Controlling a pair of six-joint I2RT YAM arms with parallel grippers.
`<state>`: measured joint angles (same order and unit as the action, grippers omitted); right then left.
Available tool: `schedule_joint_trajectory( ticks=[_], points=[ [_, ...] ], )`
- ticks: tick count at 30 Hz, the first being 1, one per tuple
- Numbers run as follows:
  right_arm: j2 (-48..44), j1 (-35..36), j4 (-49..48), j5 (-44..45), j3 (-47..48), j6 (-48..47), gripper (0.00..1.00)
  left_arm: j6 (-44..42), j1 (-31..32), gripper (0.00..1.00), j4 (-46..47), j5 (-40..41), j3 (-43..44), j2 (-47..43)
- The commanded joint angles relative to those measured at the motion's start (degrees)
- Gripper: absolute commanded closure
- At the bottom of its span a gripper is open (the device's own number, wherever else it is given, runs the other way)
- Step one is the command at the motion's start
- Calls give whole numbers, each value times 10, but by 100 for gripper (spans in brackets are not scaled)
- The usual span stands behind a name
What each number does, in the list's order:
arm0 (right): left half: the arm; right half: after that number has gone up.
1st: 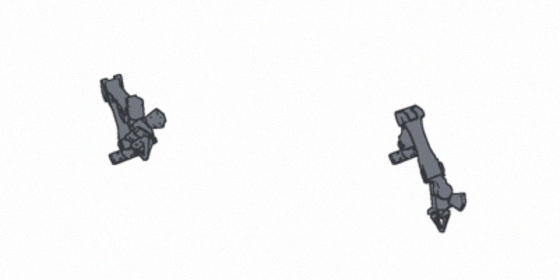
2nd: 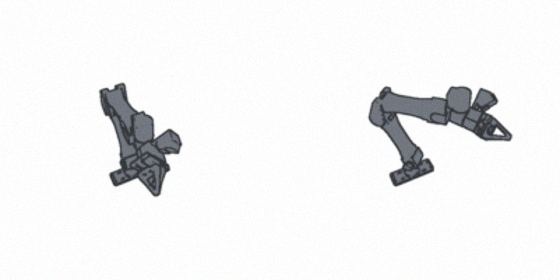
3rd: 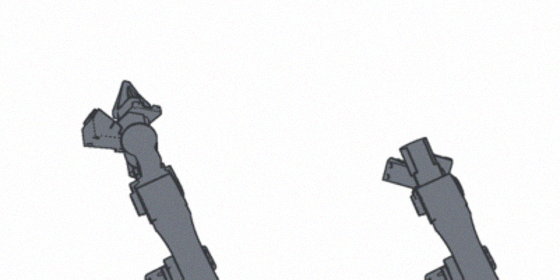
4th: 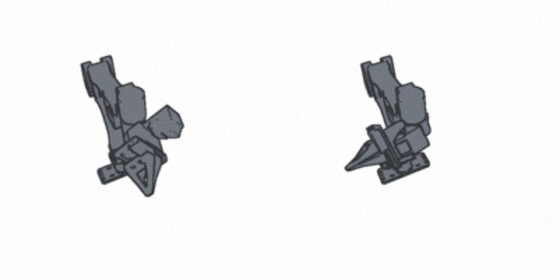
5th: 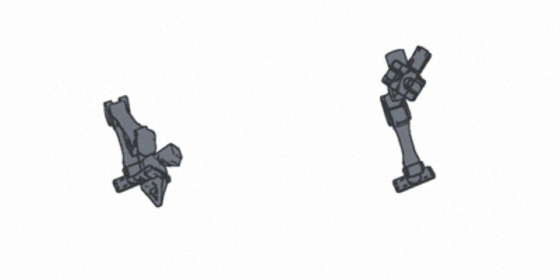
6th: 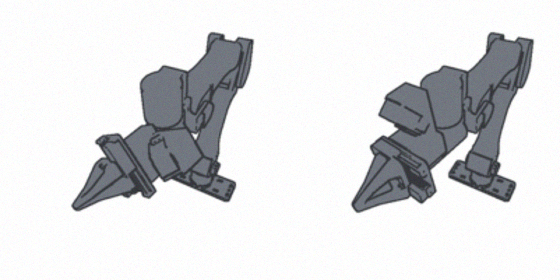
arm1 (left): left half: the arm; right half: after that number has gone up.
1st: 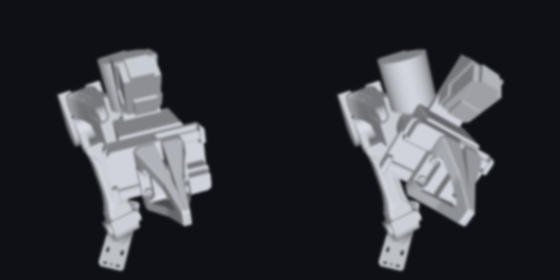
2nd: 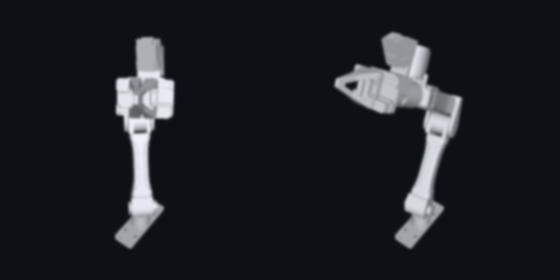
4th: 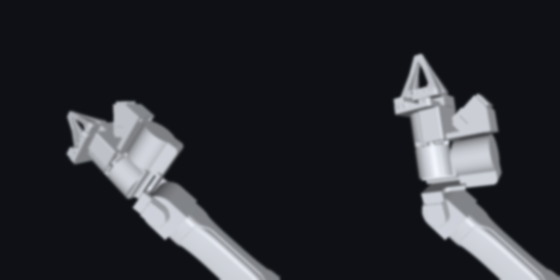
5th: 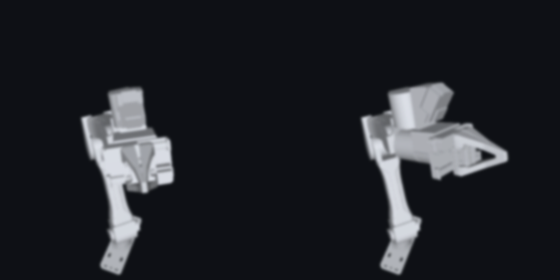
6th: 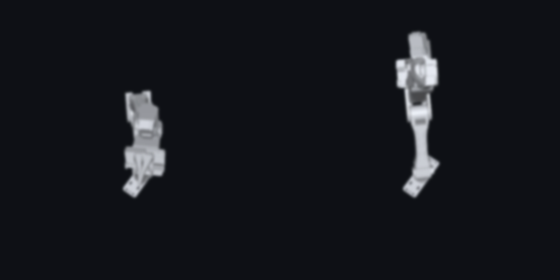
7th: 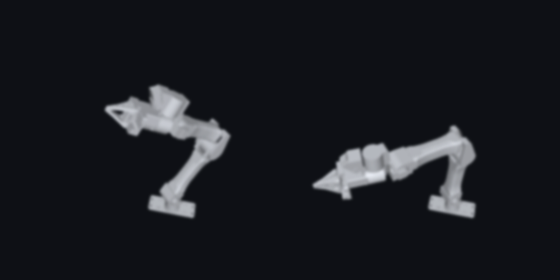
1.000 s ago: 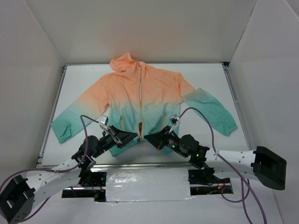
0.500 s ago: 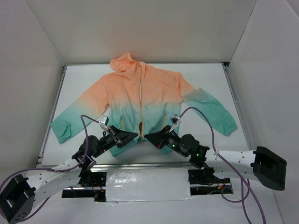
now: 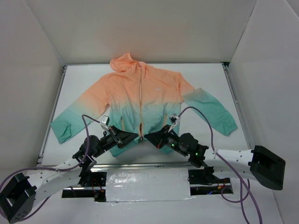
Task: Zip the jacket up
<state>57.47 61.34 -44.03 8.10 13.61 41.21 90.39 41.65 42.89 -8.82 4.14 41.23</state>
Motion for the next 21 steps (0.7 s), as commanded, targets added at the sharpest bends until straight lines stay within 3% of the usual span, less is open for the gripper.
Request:
schedule_joint_trajectory(
  ticks=[1, 16, 21],
  points=[
    [7, -3, -48, -6, 27, -9, 100, 5, 5, 100, 43, -6, 12, 0],
    [5, -3, -69, -28, 22, 23, 100, -21, 5, 100, -11, 22, 17, -25],
    [4, -3, -30, -21, 37, 38, 100, -46, 6, 100, -40, 34, 24, -41]
  ],
)
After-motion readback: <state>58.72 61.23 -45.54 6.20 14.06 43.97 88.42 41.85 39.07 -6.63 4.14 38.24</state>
